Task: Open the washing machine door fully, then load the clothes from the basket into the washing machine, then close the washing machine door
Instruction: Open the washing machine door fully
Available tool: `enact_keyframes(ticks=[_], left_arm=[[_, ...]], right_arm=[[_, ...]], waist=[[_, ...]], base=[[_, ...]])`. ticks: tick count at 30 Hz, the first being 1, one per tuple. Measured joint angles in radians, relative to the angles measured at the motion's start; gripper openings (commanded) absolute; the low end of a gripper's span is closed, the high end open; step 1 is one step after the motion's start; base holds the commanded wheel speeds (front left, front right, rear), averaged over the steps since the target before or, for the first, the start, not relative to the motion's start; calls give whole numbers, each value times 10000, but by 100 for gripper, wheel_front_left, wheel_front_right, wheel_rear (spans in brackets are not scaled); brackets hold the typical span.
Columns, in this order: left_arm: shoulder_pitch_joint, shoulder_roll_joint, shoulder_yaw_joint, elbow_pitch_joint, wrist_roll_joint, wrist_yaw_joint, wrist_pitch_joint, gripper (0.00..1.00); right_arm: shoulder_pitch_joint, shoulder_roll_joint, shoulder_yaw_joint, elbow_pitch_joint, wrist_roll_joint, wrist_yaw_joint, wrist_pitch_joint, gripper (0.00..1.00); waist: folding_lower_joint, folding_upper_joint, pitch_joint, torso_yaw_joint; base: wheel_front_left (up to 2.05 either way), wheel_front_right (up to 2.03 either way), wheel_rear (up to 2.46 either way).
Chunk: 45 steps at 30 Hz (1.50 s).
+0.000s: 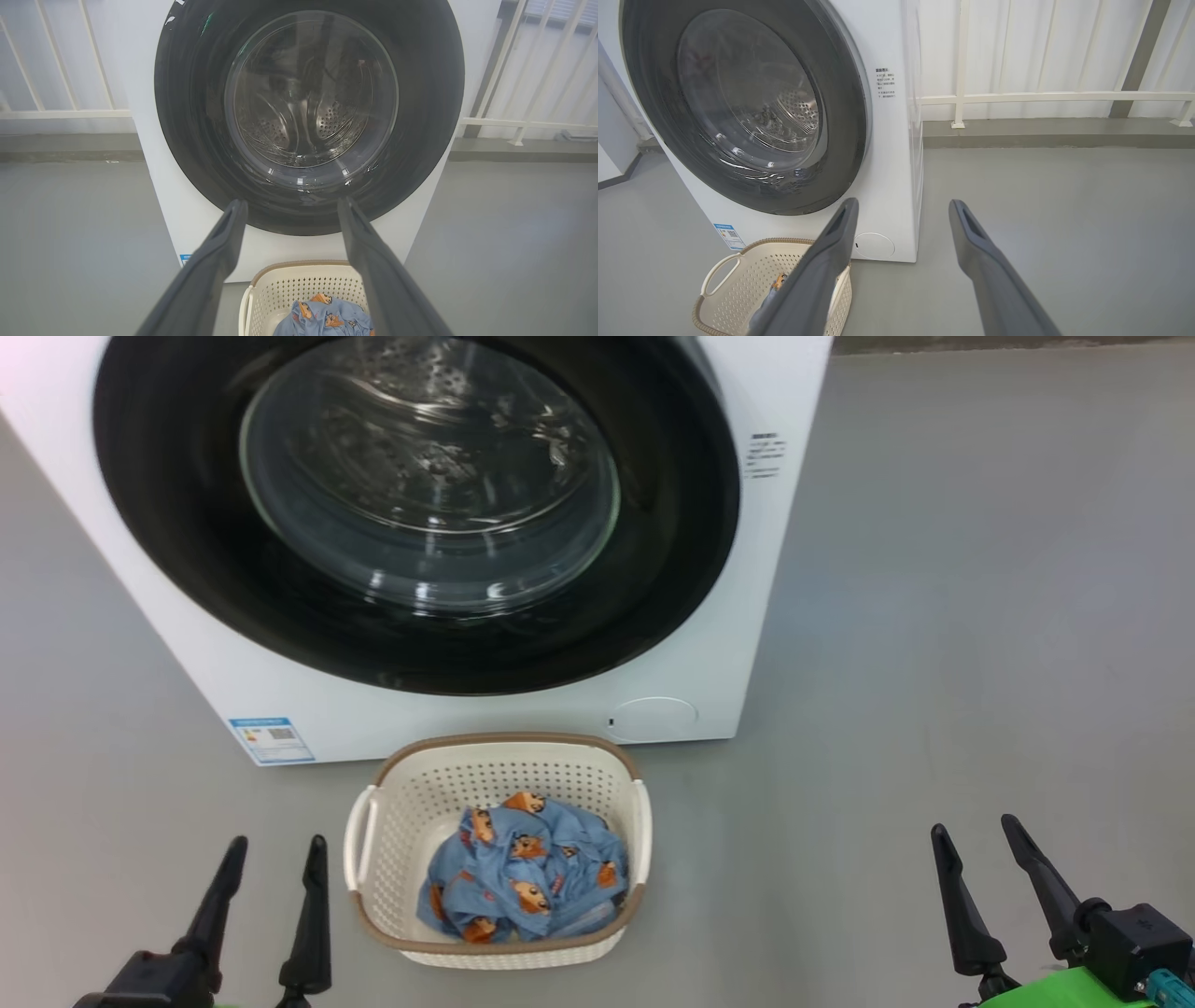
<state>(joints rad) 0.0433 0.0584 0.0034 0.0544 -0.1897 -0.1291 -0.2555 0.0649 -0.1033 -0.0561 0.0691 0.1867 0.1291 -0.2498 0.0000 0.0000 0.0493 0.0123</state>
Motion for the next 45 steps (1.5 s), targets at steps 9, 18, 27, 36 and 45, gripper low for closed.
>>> enact_keyframes(ticks=[9, 18, 27, 36, 45], left_arm=[[0, -96, -25, 4, 25, 0, 0, 100], [0, -94, -23, 12, 12, 0, 0, 100], [1, -94, 15, 17, 12, 0, 0, 100], [11, -94, 21, 2, 10, 0, 0, 100], [20, -94, 58, -132, -12, 0, 0, 100]], right_arm=[[-1, 6, 12, 0, 2, 0, 0, 100], [-4, 52, 63, -4, 2, 0, 0, 100], [-5, 117, -54, -121, 127, 0, 0, 100], [-9, 174, -263, -142, 560, 0, 0, 11], [-56, 311, -731, -257, 1536, 0, 0, 0]], waist=[[0, 0, 3, -7], [0, 0, 10, -65], [0, 0, 1, -167], [0, 0, 36, -184], [0, 0, 238, -106]], base=[[54, 54, -107], [2, 2, -5], [0, 0, 0], [0, 0, 0], [0, 0, 0]])
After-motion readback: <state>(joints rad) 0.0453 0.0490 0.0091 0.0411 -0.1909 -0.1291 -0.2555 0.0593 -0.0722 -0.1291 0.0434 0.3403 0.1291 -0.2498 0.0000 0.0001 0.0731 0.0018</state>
